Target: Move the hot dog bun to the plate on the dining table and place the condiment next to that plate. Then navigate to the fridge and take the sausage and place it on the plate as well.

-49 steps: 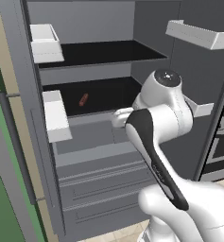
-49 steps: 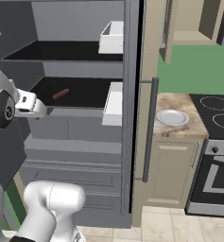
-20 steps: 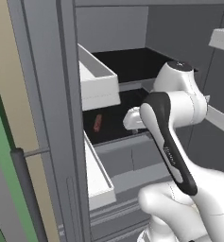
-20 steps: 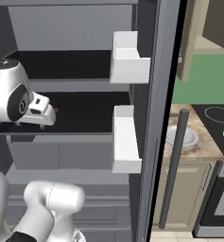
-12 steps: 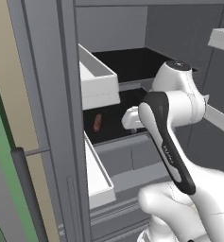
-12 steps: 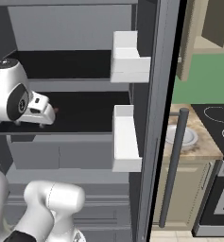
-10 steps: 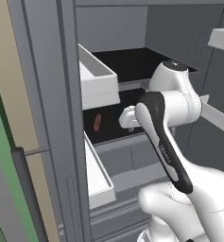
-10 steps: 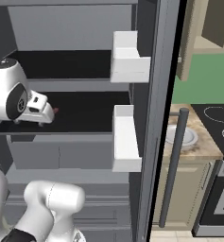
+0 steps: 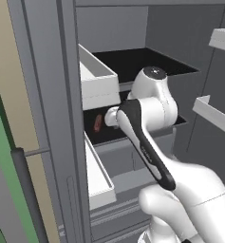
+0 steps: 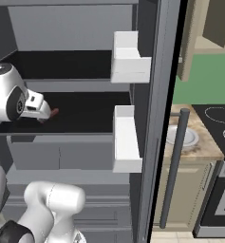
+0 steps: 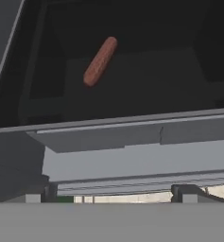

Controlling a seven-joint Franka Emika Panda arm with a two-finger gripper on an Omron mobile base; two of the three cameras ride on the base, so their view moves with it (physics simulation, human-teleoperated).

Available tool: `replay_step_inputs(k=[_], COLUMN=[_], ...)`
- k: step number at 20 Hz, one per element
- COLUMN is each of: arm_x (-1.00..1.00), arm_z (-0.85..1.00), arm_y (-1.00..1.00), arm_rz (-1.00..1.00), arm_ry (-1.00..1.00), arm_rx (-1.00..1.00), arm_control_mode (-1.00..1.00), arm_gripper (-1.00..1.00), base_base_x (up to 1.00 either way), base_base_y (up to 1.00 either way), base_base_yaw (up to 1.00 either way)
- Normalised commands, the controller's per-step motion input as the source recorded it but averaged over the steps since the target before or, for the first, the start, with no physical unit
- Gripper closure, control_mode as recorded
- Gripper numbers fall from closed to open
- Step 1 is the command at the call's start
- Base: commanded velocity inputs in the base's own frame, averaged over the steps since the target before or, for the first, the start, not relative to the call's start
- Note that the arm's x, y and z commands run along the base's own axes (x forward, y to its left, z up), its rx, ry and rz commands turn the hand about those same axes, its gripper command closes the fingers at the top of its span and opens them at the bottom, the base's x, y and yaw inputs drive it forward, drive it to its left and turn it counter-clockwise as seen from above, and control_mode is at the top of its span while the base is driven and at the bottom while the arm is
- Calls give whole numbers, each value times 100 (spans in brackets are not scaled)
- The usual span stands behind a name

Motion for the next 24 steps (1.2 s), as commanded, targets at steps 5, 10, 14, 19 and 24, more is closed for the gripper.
replay_step_inputs(k=[5, 10, 14, 19, 24], arm_x=[70, 65, 49, 42, 51], arm_z=[-41, -26, -22, -32, -21], arm_y=[38, 13, 8, 18, 19], arm_rz=[-4, -6, -8, -7, -7], arm_ry=[0, 0, 0, 0, 0], arm_rx=[0, 0, 0, 0, 0], arm_control_mode=[-100, -100, -100, -100, -100], arm_gripper=[-100, -100, -100, -100, -100], base_base_x=[0, 0, 0, 0, 0], base_base_y=[0, 0, 0, 0, 0], base_base_yaw=[0, 0, 0, 0, 0])
